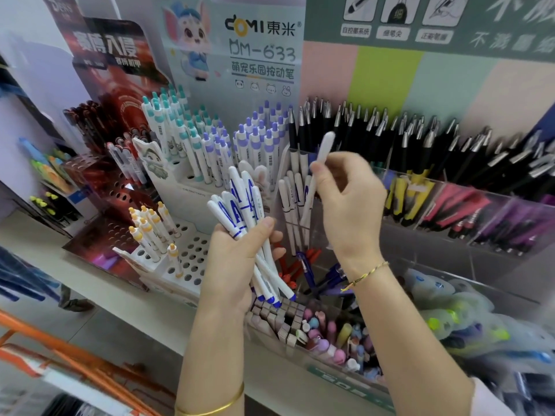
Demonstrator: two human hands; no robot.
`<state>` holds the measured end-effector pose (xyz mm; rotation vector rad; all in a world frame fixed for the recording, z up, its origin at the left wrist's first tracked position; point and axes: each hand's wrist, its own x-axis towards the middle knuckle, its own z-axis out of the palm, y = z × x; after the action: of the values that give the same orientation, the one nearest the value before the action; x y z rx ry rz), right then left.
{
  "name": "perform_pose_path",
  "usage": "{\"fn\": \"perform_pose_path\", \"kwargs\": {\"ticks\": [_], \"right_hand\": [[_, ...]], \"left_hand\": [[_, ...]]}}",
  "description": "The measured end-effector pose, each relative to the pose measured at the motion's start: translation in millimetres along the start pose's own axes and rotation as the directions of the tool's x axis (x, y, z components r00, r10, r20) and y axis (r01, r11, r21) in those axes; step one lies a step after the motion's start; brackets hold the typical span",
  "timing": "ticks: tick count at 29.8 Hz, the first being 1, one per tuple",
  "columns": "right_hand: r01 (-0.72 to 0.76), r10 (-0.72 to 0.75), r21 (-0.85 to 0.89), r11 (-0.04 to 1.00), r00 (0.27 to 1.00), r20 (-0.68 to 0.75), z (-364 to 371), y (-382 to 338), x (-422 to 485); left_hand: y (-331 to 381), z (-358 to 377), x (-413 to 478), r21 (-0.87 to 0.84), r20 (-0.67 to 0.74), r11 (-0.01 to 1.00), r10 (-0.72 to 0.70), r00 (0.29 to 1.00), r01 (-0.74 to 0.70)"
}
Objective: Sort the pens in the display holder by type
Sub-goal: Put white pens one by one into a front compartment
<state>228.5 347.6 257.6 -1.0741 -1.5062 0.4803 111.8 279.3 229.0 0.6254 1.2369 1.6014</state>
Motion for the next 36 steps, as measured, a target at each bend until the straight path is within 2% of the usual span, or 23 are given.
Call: {"fn": "perform_pose_path", "kwargs": {"ticks": [4,7,10,13,16,19,21,23,25,27,29,32,34,36], "right_hand": [[-0.015,0.066,-0.293,0.956,0.984,0.165,9,15,-11],[0.037,0.118,-0.543,0.839,0.962,0.246,11,16,-13],[0.047,0.145,-0.601,0.798,0.953,0.267,12,16,-12],[-0.006,0.149,-0.534,0.845,0.963,0.226,10,15,-11],[-0.021,0.09,-0.348,0.937,0.979,0.184,4,8,-8],[-0.053,0.094,-0.167,0.984,0.965,0.245,0,-5,-5],[-0.107,0.145,-0.124,0.987,0.922,0.359,-2,-12,-4],[-0.258,0.237,-0.016,0.966,0.857,0.458,-3,-14,-4],[-0.431,0.333,0.084,0.898,0.793,0.51,-4,-13,-3],[-0.515,0.377,0.147,0.845,0.767,0.519,-5,-13,-3],[-0.464,0.354,0.16,0.871,0.82,0.45,-3,-11,-2],[-0.321,0.268,0.192,0.928,0.929,0.255,0,-9,0],[-0.27,0.246,0.309,0.912,0.962,0.113,-3,-8,5],[-0.174,0.199,0.346,0.922,0.979,-0.037,-8,-9,10]], "left_hand": [[1,4,-2,-0.014,0.036,1.0,0.014,0.999,-0.014],[1,4,-2,-0.021,0.047,1.0,0.014,0.999,-0.013],[2,5,-2,-0.038,0.069,0.999,-0.001,0.998,0.004],[3,5,-3,-0.044,0.107,0.999,-0.016,0.994,0.021],[3,5,-3,-0.041,0.126,0.998,-0.036,0.991,0.041],[4,5,-3,-0.03,0.158,0.999,-0.031,0.987,0.036],[5,6,-3,-0.025,0.199,0.999,-0.038,0.979,0.044],[5,5,-4,-0.024,0.228,0.999,-0.04,0.973,0.046],[6,4,-4,-0.01,0.234,0.999,-0.034,0.972,0.037],[6,4,-4,0.004,0.227,0.999,-0.04,0.973,0.04],[4,5,-3,0.006,0.163,0.999,-0.047,0.985,0.047],[1,4,0,0.03,0.052,0.999,-0.016,0.999,0.015],[1,2,0,0.033,0.015,0.999,0.007,1.0,-0.008],[1,0,0,0.012,0.007,1.0,0.013,1.0,-0.013]]}}
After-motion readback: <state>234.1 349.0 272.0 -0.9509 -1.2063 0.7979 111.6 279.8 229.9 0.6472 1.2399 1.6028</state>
